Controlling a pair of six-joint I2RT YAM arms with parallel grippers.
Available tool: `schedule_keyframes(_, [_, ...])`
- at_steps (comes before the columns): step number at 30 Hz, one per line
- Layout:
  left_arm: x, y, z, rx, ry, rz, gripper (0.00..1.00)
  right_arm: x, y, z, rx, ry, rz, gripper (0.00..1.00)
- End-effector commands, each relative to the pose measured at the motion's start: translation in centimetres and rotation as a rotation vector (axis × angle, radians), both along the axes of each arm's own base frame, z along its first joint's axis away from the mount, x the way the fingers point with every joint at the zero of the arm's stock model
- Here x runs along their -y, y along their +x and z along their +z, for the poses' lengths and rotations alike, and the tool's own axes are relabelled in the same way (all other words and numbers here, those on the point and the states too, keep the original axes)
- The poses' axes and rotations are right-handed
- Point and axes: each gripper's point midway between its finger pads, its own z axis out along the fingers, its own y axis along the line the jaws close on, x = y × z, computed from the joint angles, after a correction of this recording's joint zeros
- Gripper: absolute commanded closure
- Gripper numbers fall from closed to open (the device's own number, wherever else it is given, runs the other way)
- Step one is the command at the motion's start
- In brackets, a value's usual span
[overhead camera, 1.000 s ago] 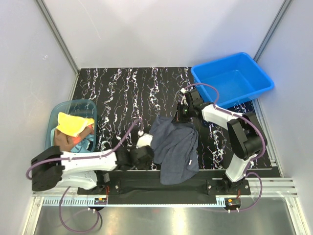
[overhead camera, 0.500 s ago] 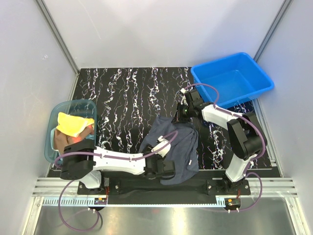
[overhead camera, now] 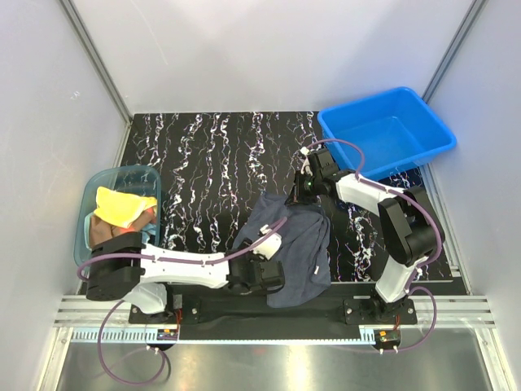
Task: Fold and stack the towels
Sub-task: Flatten out the crumpled towel
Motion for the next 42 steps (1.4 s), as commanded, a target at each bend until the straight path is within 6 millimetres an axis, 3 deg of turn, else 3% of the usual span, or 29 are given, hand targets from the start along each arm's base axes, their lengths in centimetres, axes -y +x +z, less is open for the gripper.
schedule_keyframes(1, [1.4,0.3,-0.4,-0.03,-0.04,-0.016,0.51,-0.4,0.7,1.4,0.031,0.038,0.007,1.0])
schedule_keyframes(8, [1.6,-0.4,-2.0,-0.094,0.0,-0.017,0.51,-0.3,0.4,0.9,0.004,0.027,0.026,0.93])
schedule_keyframes(16, [0.8,-0.5,-2.4,-0.127,0.034,0.016,0.52,-0.1,-1.2,-0.3,-0.033,0.036,0.062,0.7])
schedule_keyframes(25, [0.5,-1.0,-3.0,-0.167,0.068,0.02,0.6,0.6,-2.7,-1.4,-0.034,0.028,0.081,0.67])
schedule_keyframes(30, [0.0,-0.9,-2.9,-0.161,0.091,0.037,0.57,1.5,-2.7,-2.5,-0.025,-0.031,0.075,0.63])
schedule_keyframes(38, [0.2,-0.7,-3.4,-0.17,0.109,0.04,0.59,1.4,-1.2,-0.6,0.074,-0.037,0.096,0.57])
schedule_keyframes(42, [-0.7,-0.4,-3.5,-0.167,0.145,0.088,0.6,1.7,-1.3,-0.8,0.088,-0.049,0.099,0.54])
